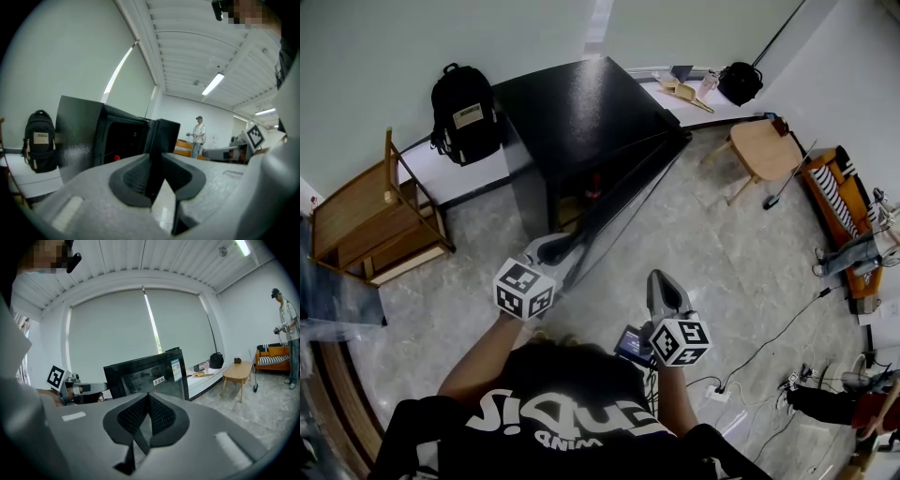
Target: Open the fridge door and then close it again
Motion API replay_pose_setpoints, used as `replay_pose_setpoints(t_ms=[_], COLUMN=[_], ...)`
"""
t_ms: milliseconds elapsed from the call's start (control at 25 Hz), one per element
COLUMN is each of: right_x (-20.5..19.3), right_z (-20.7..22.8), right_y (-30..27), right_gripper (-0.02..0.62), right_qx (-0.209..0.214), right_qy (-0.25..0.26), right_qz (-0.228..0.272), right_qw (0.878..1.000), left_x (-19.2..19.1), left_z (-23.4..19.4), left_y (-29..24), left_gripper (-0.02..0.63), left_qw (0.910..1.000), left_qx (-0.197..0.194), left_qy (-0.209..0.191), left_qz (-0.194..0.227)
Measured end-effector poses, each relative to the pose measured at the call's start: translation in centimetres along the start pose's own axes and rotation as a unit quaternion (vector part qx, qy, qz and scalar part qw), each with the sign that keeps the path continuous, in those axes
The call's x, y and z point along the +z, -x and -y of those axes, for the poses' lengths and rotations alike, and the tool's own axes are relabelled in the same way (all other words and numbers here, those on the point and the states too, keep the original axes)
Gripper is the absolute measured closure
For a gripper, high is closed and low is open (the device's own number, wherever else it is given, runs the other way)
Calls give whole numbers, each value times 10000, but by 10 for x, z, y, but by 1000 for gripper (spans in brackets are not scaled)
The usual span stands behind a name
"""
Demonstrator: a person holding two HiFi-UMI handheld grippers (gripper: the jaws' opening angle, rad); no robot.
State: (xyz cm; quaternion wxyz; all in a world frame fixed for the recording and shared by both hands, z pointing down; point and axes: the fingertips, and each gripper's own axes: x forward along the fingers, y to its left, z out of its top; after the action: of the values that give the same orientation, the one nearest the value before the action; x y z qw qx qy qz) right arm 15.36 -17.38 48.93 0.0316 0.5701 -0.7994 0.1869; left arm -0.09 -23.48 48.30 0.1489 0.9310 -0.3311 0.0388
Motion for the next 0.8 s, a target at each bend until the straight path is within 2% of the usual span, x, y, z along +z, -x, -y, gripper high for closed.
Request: replay_pose_setpoints(t_ms=[600,800], right_x=[1,3], right_z=[1,3], right_y=[-13,-16], right_gripper=[598,598], right_qx=[60,50], right_qy=[21,6], right_qz=[-43,-32], right_qw=[10000,10000], left_x=[9,14], left_z=[-42,-55], left_y=[5,5], left_gripper=[563,583], left_qw=[9987,9979], left_qx=[435,599], left_qy=[219,159], left_qz=[171,189])
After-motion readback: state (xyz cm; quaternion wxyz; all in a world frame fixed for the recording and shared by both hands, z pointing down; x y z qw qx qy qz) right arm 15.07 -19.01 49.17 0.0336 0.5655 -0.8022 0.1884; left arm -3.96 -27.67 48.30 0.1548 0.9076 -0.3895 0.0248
